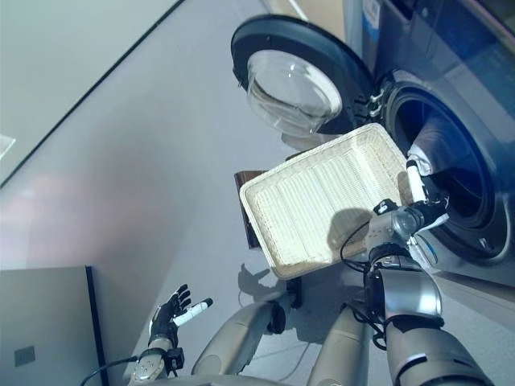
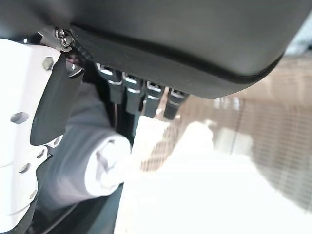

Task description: Pick up the clothes and place them into the washing machine

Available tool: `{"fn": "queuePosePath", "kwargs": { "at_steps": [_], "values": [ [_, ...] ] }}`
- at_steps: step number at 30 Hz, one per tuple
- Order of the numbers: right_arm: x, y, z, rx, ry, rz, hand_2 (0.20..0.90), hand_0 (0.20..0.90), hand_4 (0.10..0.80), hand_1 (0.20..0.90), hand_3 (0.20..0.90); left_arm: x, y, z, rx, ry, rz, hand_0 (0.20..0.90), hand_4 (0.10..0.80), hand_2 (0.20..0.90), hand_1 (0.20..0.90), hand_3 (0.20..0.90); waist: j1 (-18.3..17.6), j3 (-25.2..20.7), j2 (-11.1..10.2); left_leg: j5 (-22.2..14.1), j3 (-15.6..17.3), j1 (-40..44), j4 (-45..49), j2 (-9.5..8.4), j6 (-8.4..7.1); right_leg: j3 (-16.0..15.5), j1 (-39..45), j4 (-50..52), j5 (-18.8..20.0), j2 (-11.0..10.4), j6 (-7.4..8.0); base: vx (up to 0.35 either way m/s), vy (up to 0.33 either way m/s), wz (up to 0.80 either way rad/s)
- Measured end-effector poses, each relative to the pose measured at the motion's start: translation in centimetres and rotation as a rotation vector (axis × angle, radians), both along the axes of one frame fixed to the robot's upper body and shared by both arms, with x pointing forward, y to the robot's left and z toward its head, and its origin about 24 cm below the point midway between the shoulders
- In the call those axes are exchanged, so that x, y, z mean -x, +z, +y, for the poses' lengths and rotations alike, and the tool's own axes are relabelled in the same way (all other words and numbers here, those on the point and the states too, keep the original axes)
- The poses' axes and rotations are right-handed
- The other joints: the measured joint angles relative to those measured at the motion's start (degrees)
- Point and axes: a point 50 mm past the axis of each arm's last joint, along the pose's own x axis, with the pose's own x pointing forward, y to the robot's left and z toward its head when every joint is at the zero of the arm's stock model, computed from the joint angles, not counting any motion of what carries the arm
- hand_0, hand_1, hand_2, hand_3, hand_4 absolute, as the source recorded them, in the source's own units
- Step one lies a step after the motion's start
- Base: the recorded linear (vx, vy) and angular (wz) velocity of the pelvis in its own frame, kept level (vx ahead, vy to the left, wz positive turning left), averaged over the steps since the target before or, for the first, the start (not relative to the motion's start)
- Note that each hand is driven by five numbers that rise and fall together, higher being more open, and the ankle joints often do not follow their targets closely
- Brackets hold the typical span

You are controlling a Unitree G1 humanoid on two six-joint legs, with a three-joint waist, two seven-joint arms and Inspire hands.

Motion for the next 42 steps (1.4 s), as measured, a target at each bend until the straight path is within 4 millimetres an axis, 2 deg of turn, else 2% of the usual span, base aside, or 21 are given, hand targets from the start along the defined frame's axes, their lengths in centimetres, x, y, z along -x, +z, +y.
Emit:
{"fn": "queuePosePath", "kwargs": {
  "at_steps": [3,9,14,16,18,23,28,36,39,41,42],
  "values": [
    [-0.4,1.1,0.4,-0.046,-0.028,-0.129,0.900,0.900,0.800,0.900,0.900,-0.1,0.1,-0.2,0.014,0.004,-0.012,0.900,0.800,0.900,0.900,0.900,-0.3,1.8,-0.8,-0.5,-1.1,-1.3,1.9,0.07,-0.57,-0.4,-1.6,3.4,-1.8,0.0,-0.01,0.034,-0.032,0.17],
    [-0.1,1.4,-0.3,-0.108,-0.108,-0.195,0.900,0.900,0.800,0.900,0.900,0.2,0.0,-0.2,0.020,0.004,0.004,0.900,0.800,0.900,0.900,0.900,-0.1,2.6,-1.1,-0.6,-2.4,-3.6,2.9,0.18,-0.66,-1.4,-3.1,4.3,-2.0,0.0,-0.27,0.043,-0.008,0.10],
    [-0.1,2.5,-1.4,-0.094,-0.105,-0.253,0.900,0.900,0.800,0.900,0.900,-0.6,0.6,-0.4,0.037,0.006,-0.045,0.900,0.800,0.900,0.900,0.900,1.2,2.7,-1.1,-0.6,-2.4,-3.9,2.5,0.07,-0.68,-1.3,-3.5,4.5,-2.1,0.0,-0.43,0.002,0.000,0.01],
    [-0.4,3.5,-1.6,-0.090,-0.090,-0.300,0.900,0.900,0.800,0.900,0.900,-1.1,0.9,-0.7,0.052,-0.009,-0.069,0.900,0.800,0.900,0.900,0.900,1.3,2.8,-1.0,-0.2,-2.6,-4.3,2.2,0.00,-1.15,-1.4,-4.1,5.0,-2.2,-0.1,-0.65,0.015,0.007,0.07],
    [-0.6,4.2,-2.1,-0.095,-0.101,-0.318,0.900,0.900,0.800,0.900,0.900,-1.2,1.0,-0.8,0.057,-0.015,-0.077,0.900,0.800,0.900,0.900,0.900,1.9,2.7,-0.9,0.0,-2.6,-4.2,1.9,-0.09,-1.06,-1.4,-4.2,5.1,-2.4,-0.1,-0.89,0.003,0.013,0.05],
    [-0.9,7.5,-3.6,-0.098,-0.131,-0.423,0.900,0.900,0.800,0.900,0.900,-1.4,1.2,-0.9,0.070,-0.034,-0.093,0.900,0.800,0.900,0.900,0.900,3.6,2.9,-0.4,1.0,-2.8,-4.3,0.7,-0.45,-0.89,-1.6,-5.7,7.0,-3.6,-0.6,-1.07,0.006,0.003,0.08],
    [-0.6,8.8,-4.7,-0.135,-0.176,-0.480,0.900,0.900,0.800,0.900,0.900,-1.6,1.4,-1.0,0.074,-0.038,-0.102,0.900,0.800,0.900,0.900,0.900,4.4,3.3,1.2,1.6,-4.1,-3.3,-0.6,-1.02,-1.63,-2.5,-6.0,9.7,-5.9,-1.4,-1.71,0.012,0.002,0.16],
    [-0.8,11.6,-5.2,-0.198,-0.207,-0.618,0.900,0.900,0.800,0.900,0.900,-2.2,1.9,-1.1,0.081,-0.045,-0.137,0.900,0.800,0.900,0.900,0.900,5.3,3.0,1.9,3.5,-4.8,-2.6,-3.6,-1.26,-2.59,-2.6,-7.6,11.7,-6.9,-1.7,-2.57,0.045,-0.007,0.05],
    [-0.7,13.9,-5.8,-0.191,-0.217,-0.714,0.900,0.900,0.800,0.900,0.900,-2.3,2.0,-1.0,0.080,-0.044,-0.143,0.900,0.800,0.900,0.900,0.900,5.8,2.9,2.1,4.0,-5.0,-1.5,-4.7,-1.27,-2.81,-2.8,-7.2,12.1,-7.1,-1.8,-2.69,0.042,0.017,0.03],
    [-0.3,16.4,-6.0,-0.147,-0.202,-0.835,0.900,0.900,0.800,0.900,0.900,-2.3,2.0,-0.9,0.081,-0.041,-0.144,0.900,0.800,0.900,0.900,0.900,5.9,2.6,2.6,4.8,-5.1,0.1,-6.4,-1.34,-2.88,-2.8,-6.4,12.0,-7.4,-1.9,-2.73,0.043,0.025,0.00],
    [-0.3,16.8,-5.9,-0.156,-0.202,-0.858,0.900,0.900,0.800,0.900,0.900,-2.3,2.0,-0.8,0.078,-0.040,-0.143,0.900,0.800,0.900,0.900,0.900,5.7,2.5,2.6,5.0,-5.1,0.7,-7.1,-1.36,-2.95,-2.8,-6.1,11.9,-7.4,-1.9,-2.82,0.034,0.019,-0.03]
  ]
}}
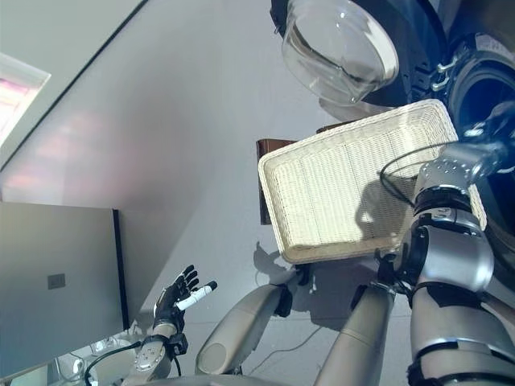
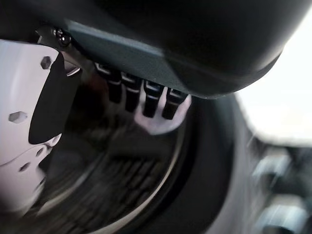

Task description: Pick up the clothes and place them into the washing machine

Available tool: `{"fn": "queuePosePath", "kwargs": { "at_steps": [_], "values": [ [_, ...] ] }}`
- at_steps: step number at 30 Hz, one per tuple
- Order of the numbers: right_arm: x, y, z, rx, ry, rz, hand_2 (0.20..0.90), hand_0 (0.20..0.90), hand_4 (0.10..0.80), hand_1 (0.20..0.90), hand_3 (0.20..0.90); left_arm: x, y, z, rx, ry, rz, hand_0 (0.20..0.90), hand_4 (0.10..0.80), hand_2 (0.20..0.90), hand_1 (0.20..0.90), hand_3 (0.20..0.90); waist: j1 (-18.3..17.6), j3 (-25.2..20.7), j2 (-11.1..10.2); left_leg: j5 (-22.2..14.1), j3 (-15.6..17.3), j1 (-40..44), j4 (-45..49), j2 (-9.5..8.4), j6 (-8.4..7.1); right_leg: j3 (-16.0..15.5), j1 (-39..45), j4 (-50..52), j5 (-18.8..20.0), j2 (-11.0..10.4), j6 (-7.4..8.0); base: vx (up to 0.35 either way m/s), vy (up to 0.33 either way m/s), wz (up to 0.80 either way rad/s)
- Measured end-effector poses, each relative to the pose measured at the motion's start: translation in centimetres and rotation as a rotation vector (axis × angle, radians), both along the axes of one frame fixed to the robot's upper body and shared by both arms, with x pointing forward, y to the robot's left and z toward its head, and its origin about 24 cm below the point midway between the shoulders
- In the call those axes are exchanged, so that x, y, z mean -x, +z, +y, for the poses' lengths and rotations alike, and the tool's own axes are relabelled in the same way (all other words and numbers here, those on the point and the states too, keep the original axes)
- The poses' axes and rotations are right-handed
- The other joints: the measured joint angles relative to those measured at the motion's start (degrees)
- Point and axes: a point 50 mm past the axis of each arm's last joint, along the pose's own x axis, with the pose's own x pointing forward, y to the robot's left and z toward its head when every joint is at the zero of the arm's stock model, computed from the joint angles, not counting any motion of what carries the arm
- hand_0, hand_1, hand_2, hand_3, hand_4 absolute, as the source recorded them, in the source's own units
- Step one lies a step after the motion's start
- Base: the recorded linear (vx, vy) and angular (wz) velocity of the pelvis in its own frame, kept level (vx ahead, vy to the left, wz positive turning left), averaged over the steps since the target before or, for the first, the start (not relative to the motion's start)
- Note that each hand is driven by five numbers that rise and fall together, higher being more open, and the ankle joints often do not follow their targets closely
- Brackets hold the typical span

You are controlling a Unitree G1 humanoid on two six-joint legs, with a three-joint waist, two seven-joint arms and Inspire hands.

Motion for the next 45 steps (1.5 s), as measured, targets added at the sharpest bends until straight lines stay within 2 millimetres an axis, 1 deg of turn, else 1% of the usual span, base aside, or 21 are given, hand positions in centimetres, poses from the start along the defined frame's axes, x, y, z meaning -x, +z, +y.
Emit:
{"fn": "queuePosePath", "kwargs": {
  "at_steps": [5,9,14,16,18,20,22,24,25,27,29,32,34,36,37,39,41,42,43,44,45],
  "values": [
    [-0.2,-1.5,0.1,-0.034,0.004,0.044,0.900,0.900,0.800,0.900,0.900,-0.1,0.0,0.0,0.004,-0.006,-0.004,0.900,0.800,0.900,0.900,0.900,0.2,-1.1,1.6,0.5,0.0,1.0,-1.1,-0.21,0.13,0.0,0.5,0.0,-0.3,-0.2,0.14,0.025,0.019,0.00],
    [-0.2,-2.1,0.1,-0.027,0.008,0.056,0.900,0.900,0.800,0.900,0.900,-0.1,0.0,-0.2,0.008,-0.017,-0.004,0.900,0.800,0.900,0.900,0.900,0.2,-1.2,1.7,0.5,0.1,1.5,-1.4,-0.29,0.15,0.1,0.6,0.0,-0.2,-0.3,0.51,0.003,0.008,-0.02],
    [-0.6,-4.4,1.0,-0.055,0.036,0.088,0.900,0.900,0.800,0.900,0.900,-0.1,0.1,-0.5,0.021,-0.037,-0.005,0.900,0.800,0.900,0.900,0.900,0.1,-1.8,2.3,0.5,0.2,1.9,-1.7,-0.27,0.12,0.2,0.7,0.1,-0.2,-0.3,0.51,0.000,0.000,0.00],
    [-0.7,-5.9,1.5,-0.066,0.051,0.135,0.900,0.900,0.800,0.900,0.900,-0.1,0.1,-0.5,0.020,-0.035,-0.004,0.900,0.800,0.900,0.900,0.900,0.0,-2.1,2.6,0.5,0.2,2.0,-1.7,-0.19,0.12,0.3,0.8,0.1,-0.3,-0.2,0.37,-0.002,-0.001,-0.02],
    [-1.0,-8.5,2.5,-0.077,0.097,0.216,0.900,0.900,0.800,0.900,0.900,-0.1,0.1,-0.5,0.021,-0.036,-0.003,0.900,0.800,0.900,0.900,0.900,-0.1,-2.1,2.7,0.6,0.4,2.1,-1.7,0.01,0.08,0.4,0.9,0.1,-0.3,0.1,0.36,-0.002,-0.002,-0.05],
    [-0.8,-11.6,3.6,-0.070,0.149,0.328,0.900,0.900,0.800,0.900,0.900,-0.1,0.0,-0.6,0.023,-0.036,-0.001,0.900,0.800,0.900,0.900,0.900,-0.1,-2.1,2.7,0.5,0.5,2.7,-1.7,0.23,-0.02,0.3,1.5,0.0,-0.5,0.3,0.03,0.001,0.005,-0.02],
    [-0.6,-13.9,4.8,-0.073,0.192,0.386,0.900,0.900,0.800,0.900,0.900,0.0,-0.1,-0.6,0.024,-0.037,0.008,0.900,0.800,0.900,0.900,0.900,-0.2,-2.2,2.7,0.5,0.7,3.2,-1.8,0.34,-0.04,0.4,1.9,-0.1,-0.5,0.4,0.03,-0.003,-0.005,-0.06],
    [-0.3,-16.0,5.8,-0.040,0.246,0.469,0.900,0.900,0.800,0.900,0.900,0.1,-0.2,-0.7,0.027,-0.035,0.014,0.900,0.800,0.900,0.900,0.900,-0.6,-2.2,2.7,0.5,0.8,3.5,-1.8,0.47,-0.04,0.4,2.5,-0.5,-0.4,0.6,0.14,-0.004,-0.006,-0.02],
    [0.0,-17.2,6.3,-0.049,0.270,0.504,0.900,0.900,0.800,0.900,0.900,0.2,-0.3,-0.9,0.032,-0.034,0.019,0.900,0.800,0.900,0.900,0.900,-0.5,-2.2,2.7,0.5,0.8,3.8,-1.8,0.57,-0.04,0.3,3.1,-0.9,-0.4,0.7,0.29,0.000,0.000,0.00],
    [0.4,-18.9,7.4,-0.070,0.297,0.538,0.900,0.900,0.800,0.900,0.900,0.3,-0.5,-1.0,0.036,-0.033,0.031,0.900,0.800,0.900,0.900,0.900,-1.1,-2.4,2.4,0.4,0.7,3.9,-1.8,0.76,-0.04,0.2,3.6,-1.5,-0.3,0.9,0.61,0.000,0.000,0.00],
    [0.9,-20.5,8.4,-0.091,0.333,0.569,0.900,0.900,0.800,0.900,0.900,0.5,-0.7,-1.0,0.035,-0.031,0.047,0.900,0.800,0.900,0.900,0.900,-1.3,-3.0,1.6,0.3,0.6,4.0,-1.8,1.09,-0.09,-0.1,4.0,-2.2,0.1,1.2,0.58,-0.006,-0.038,-0.02],
    [2.0,-22.4,8.7,-0.092,0.348,0.629,0.900,0.900,0.800,0.900,0.900,0.8,-0.9,-1.0,0.038,-0.029,0.066,0.900,0.800,0.900,0.900,0.900,-1.7,-3.2,0.6,0.2,-0.2,5.8,-1.9,1.45,-0.17,-0.9,6.7,-3.2,0.3,1.5,0.50,0.017,-0.061,0.01],
    [3.0,-23.9,9.0,-0.061,0.381,0.697,0.900,0.900,0.800,0.900,0.900,1.2,-1.3,-0.8,0.034,-0.022,0.089,0.900,0.800,0.900,0.900,0.900,-1.8,-4.0,-1.1,-0.1,-0.4,6.9,-1.9,1.99,-0.35,-1.7,8.5,-4.2,0.3,1.9,0.52,0.032,-0.071,-0.02],
    [3.7,-24.6,9.0,-0.017,0.397,0.727,0.900,0.900,0.800,0.900,0.900,1.7,-1.6,-0.2,0.027,0.011,0.113,0.900,0.800,0.900,0.900,0.900,-1.9,-5.1,-3.7,-0.6,-0.6,7.2,-1.9,2.36,-0.82,-2.0,8.9,-4.4,0.3,2.3,0.36,0.053,-0.100,-0.03],
    [4.1,-25.0,8.9,0.013,0.409,0.759,0.900,0.900,0.800,0.900,0.900,1.8,-1.7,0.0,0.022,0.013,0.124,0.900,0.800,0.900,0.900,0.900,-2.3,-5.0,-4.3,-0.5,-0.9,7.9,-1.9,2.68,-0.70,-2.6,10.1,-4.9,0.5,2.4,0.20,0.062,-0.115,0.08],
    [5.6,-26.7,8.8,0.082,0.451,0.865,0.900,0.900,0.800,0.900,0.900,2.4,-2.1,0.4,0.013,0.029,0.157,0.900,0.800,0.900,0.900,0.900,-2.9,-5.1,-5.8,-0.8,-1.7,10.5,-2.0,3.32,-0.96,-3.7,14.0,-6.7,0.5,3.0,0.12,0.073,-0.114,0.06],
    [7.0,-28.0,8.9,0.176,0.502,0.961,0.900,0.900,0.800,0.900,0.900,3.6,-2.7,1.2,0.002,0.067,0.210,0.900,0.800,0.900,0.900,0.900,-3.4,-5.8,-8.0,-1.7,-1.7,12.5,-2.2,4.29,-1.48,-4.6,16.8,-8.4,0.7,3.8,-0.17,0.057,-0.080,-0.08],
    [7.9,-28.9,9.3,0.216,0.543,1.010,0.900,0.900,0.800,0.900,0.900,4.2,-3.0,1.5,-0.011,0.075,0.237,0.900,0.800,0.900,0.900,0.900,-3.6,-6.4,-8.9,-1.8,-1.9,13.3,-2.5,4.28,-1.62,-5.0,18.0,-9.2,0.8,4.1,-0.29,0.079,-0.078,-0.04],
    [9.0,-29.8,9.1,0.256,0.562,1.066,0.900,0.900,0.800,0.900,0.900,4.6,-3.3,1.8,-0.019,0.080,0.262,0.900,0.800,0.900,0.900,0.900,-4.6,-6.8,-10.0,-2.0,-2.2,14.4,-2.9,5.01,-1.81,-5.4,19.5,-10.0,0.9,4.4,-0.34,0.132,-0.099,0.11],
    [10.1,-30.6,9.2,0.273,0.580,1.112,0.900,0.900,0.800,0.900,0.900,5.1,-3.5,1.9,-0.026,0.085,0.287,0.900,0.800,0.900,0.900,0.900,-4.9,-7.2,-10.5,-1.9,-2.5,15.6,-3.3,5.32,-1.76,-6.4,21.5,-11.3,1.0,4.5,-0.41,0.070,-0.045,0.12],
    [10.6,-31.0,9.2,0.274,0.590,1.132,0.900,0.900,0.800,0.900,0.900,5.3,-3.6,2.0,-0.029,0.086,0.297,0.900,0.800,0.900,0.900,0.900,-4.9,-7.4,-10.8,-1.9,-2.6,16.0,-3.5,5.47,-1.74,-6.5,22.1,-11.6,1.0,4.5,-0.43,0.047,-0.033,0.04]
  ]
}}
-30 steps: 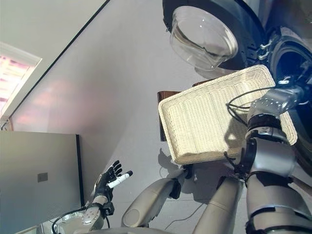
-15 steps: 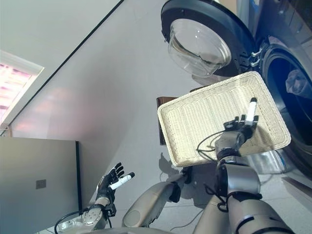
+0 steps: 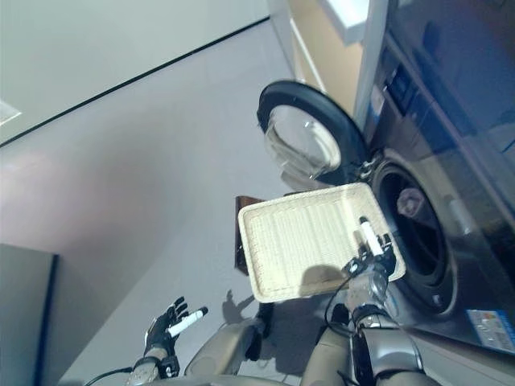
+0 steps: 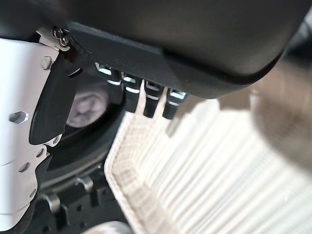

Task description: Pick up the clothes and place them into the washing machine

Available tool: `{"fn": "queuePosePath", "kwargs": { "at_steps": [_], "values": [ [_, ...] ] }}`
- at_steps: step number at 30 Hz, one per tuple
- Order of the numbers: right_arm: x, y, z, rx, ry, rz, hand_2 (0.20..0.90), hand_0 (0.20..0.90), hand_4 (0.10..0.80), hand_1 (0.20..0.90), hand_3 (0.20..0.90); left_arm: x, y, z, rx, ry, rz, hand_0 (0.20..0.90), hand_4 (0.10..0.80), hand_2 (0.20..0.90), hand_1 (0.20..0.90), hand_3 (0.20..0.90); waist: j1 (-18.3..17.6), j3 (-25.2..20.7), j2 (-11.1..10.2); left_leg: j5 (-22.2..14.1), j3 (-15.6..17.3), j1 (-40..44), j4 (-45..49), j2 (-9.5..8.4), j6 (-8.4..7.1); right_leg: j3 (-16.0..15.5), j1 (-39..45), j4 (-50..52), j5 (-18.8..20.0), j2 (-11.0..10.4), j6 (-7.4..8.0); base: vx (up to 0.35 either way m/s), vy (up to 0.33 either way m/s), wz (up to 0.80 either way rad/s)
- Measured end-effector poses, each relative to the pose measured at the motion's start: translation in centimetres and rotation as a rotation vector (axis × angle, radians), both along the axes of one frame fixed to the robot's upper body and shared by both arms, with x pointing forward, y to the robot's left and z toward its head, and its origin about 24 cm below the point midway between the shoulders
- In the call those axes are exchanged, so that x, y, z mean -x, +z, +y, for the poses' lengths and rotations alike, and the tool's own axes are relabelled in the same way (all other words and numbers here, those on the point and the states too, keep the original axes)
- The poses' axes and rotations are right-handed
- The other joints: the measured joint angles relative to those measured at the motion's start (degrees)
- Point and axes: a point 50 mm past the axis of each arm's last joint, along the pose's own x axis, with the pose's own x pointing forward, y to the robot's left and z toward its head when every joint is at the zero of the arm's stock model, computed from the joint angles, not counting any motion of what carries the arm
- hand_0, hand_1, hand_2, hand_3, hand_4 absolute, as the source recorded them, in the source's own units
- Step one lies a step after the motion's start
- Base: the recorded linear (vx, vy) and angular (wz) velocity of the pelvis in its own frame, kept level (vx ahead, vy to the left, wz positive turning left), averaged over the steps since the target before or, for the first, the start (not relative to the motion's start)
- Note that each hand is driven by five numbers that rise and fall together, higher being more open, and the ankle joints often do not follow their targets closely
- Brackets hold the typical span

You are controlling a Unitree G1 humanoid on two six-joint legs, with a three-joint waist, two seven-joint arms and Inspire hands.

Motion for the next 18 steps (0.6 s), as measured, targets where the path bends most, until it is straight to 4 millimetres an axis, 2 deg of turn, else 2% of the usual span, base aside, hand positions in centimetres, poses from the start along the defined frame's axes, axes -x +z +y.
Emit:
{"fn": "queuePosePath", "kwargs": {
  "at_steps": [1,4,8,11,15,18],
  "values": [
    [1.4,-1.1,0.2,0.007,0.022,0.059,0.900,0.900,0.800,0.900,0.900,0.6,-0.2,0.2,-0.005,0.001,0.018,0.900,0.800,0.900,0.900,0.900,-0.1,-1.1,-1.5,-0.1,0.2,1.2,-0.8,0.13,0.14,-0.1,0.8,-0.7,0.1,0.1,-0.04,0.069,-0.046,-0.04],
    [5.0,-3.3,0.2,0.049,0.096,0.207,0.900,0.900,0.800,0.900,0.900,1.3,-0.5,0.3,-0.023,-0.025,0.067,0.900,0.800,0.900,0.900,0.900,-0.7,-2.6,-2.9,0.0,0.3,5.4,-2.9,0.71,0.11,-0.7,5.7,-3.9,0.6,0.8,0.21,0.076,-0.045,-0.04],
    [9.1,-5.3,0.5,0.103,0.227,0.368,0.900,0.900,0.800,0.900,0.900,2.7,-0.9,0.7,-0.055,-0.065,0.123,0.900,0.800,0.900,0.900,0.900,-1.6,-6.1,-3.9,0.0,0.1,8.9,-5.0,0.88,0.63,-1.6,10.2,-7.3,1.1,1.0,0.76,0.056,-0.024,0.01],
    [13.3,-6.8,0.7,0.172,0.362,0.541,0.900,0.900,0.800,0.900,0.900,4.2,-1.4,1.0,-0.075,-0.134,0.196,0.900,0.800,0.900,0.900,0.900,-1.7,-9.3,-5.1,-0.3,0.2,11.9,-6.4,0.89,1.20,-1.8,13.9,-10.2,1.6,1.2,1.32,-0.007,-0.003,0.01],
    [16.5,-7.9,1.4,0.270,0.587,0.727,0.900,0.900,0.800,0.900,0.900,5.6,-1.7,1.4,-0.107,-0.202,0.271,0.900,0.800,0.900,0.900,0.900,-2.6,-11.5,-5.9,-0.6,0.3,13.9,-7.6,0.76,1.49,-2.1,16.6,-12.7,2.2,1.2,1.82,-0.009,0.004,0.00],
    [18.0,-8.3,1.8,0.290,0.639,0.813,0.900,0.900,0.800,0.900,0.900,6.2,-1.8,1.4,-0.118,-0.239,0.311,0.900,0.800,0.900,0.900,0.900,-3.2,-12.3,-6.1,-0.7,0.3,14.5,-8.0,0.75,1.36,-2.0,18.2,-14.9,3.3,1.3,1.99,-0.011,0.003,0.00]
  ]
}}
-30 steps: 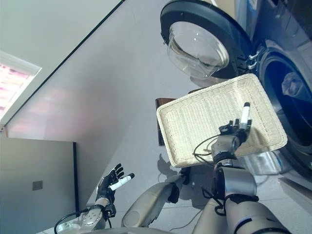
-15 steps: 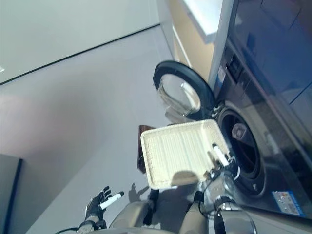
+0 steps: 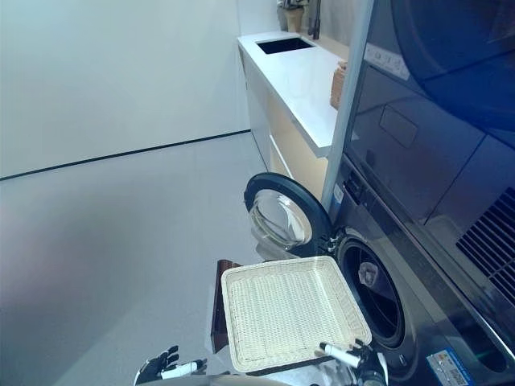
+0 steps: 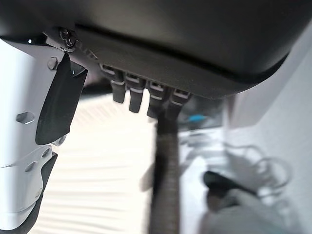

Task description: Pick up the clothes and place them into the washing machine

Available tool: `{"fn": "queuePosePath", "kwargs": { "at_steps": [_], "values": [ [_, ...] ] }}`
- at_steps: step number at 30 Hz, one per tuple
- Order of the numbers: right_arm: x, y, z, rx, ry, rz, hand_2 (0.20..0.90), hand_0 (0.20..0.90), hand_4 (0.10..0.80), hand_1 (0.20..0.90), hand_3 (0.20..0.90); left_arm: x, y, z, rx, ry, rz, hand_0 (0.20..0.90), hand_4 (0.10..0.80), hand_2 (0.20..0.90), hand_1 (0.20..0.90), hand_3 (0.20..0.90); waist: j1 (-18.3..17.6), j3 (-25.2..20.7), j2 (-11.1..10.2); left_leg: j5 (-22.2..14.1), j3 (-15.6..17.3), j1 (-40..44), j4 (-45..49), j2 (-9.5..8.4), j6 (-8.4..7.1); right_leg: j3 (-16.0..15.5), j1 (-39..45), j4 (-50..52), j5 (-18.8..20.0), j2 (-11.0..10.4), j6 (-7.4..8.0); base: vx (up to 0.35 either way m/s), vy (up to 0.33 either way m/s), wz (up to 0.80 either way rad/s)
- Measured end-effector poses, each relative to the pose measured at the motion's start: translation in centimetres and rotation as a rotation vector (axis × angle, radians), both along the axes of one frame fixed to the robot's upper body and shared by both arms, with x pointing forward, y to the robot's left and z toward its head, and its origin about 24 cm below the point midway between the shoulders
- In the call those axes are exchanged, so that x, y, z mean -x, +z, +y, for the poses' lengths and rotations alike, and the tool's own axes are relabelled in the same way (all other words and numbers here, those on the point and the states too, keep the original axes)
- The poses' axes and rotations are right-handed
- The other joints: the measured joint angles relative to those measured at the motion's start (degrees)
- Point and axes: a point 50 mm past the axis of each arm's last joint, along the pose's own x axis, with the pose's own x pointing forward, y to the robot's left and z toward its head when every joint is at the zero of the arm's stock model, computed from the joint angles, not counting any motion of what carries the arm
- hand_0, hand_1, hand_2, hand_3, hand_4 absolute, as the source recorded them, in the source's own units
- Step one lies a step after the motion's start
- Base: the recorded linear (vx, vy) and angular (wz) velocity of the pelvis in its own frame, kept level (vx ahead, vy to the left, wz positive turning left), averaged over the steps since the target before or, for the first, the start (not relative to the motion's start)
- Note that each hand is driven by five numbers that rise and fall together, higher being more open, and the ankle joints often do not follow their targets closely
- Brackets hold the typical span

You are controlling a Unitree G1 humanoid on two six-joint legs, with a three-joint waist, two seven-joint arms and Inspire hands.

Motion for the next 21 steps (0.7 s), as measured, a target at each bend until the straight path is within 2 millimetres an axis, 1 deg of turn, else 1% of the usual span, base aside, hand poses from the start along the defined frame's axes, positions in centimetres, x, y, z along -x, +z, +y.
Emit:
{"fn": "queuePosePath", "kwargs": {
  "at_steps": [1,3,6,8,9,14,21],
  "values": [
    [0.7,-0.2,0.1,0.008,0.001,0.032,0.900,0.900,0.800,0.900,0.900,0.2,-0.1,0.0,-0.003,-0.006,0.016,0.900,0.800,0.900,0.900,0.900,0.2,0.0,0.0,0.0,0.0,0.8,-0.4,0.01,0.03,-0.1,1.1,-0.9,0.3,0.1,0.12,0.000,0.000,0.00],
    [1.4,-0.3,0.1,0.016,0.012,0.069,0.900,0.900,0.800,0.900,0.900,0.6,-0.1,0.0,-0.005,-0.012,0.031,0.900,0.800,0.900,0.900,0.900,-0.1,0.0,0.0,-0.1,0.1,1.8,-0.6,-0.02,0.10,-0.1,2.3,-1.6,0.5,0.1,0.16,0.021,-0.003,0.00],
    [3.4,-0.7,0.4,0.045,0.085,0.173,0.900,0.900,0.800,0.900,0.900,0.9,-0.2,0.1,-0.014,-0.039,0.059,0.900,0.800,0.900,0.900,0.900,-0.5,-0.3,-0.4,-0.3,-0.1,4.5,-1.1,-0.01,0.26,-0.7,5.8,-3.1,0.7,0.1,0.36,0.029,0.000,0.06],
    [3.9,-0.8,0.5,0.073,0.153,0.230,0.900,0.900,0.800,0.900,0.900,1.0,-0.2,0.1,-0.019,-0.059,0.070,0.900,0.800,0.900,0.900,0.900,-1.0,-0.6,-0.4,-0.7,0.0,5.1,-1.5,0.00,0.50,-0.8,6.4,-3.3,0.7,0.0,0.38,0.037,-0.012,0.01],
    [4.2,-0.8,0.4,0.087,0.159,0.242,0.900,0.900,0.800,0.900,0.900,1.0,-0.2,0.1,-0.023,-0.077,0.077,0.900,0.800,0.900,0.900,0.900,-1.4,-0.8,-0.5,-0.7,0.0,5.1,-1.5,0.04,0.52,-0.7,6.5,-3.3,0.8,0.0,0.40,0.052,-0.024,-0.01],
    [4.2,-0.8,0.4,0.100,0.189,0.256,0.900,0.900,0.800,0.900,0.900,1.0,-0.3,0.2,-0.030,-0.113,0.096,0.900,0.800,0.900,0.900,0.900,-1.4,-1.5,-0.8,-0.7,0.0,5.6,-1.4,0.09,0.54,-1.0,7.2,-3.4,0.7,0.0,0.39,0.018,-0.028,0.04],
    [4.5,-0.8,0.4,0.099,0.186,0.276,0.900,0.900,0.800,0.900,0.900,1.3,-0.4,0.3,-0.020,-0.117,0.124,0.900,0.800,0.900,0.900,0.900,-1.5,-2.6,-1.1,-0.7,0.1,5.6,-1.4,0.12,0.56,-1.0,7.3,-3.4,0.7,0.1,0.39,0.000,-0.013,0.00]
  ]
}}
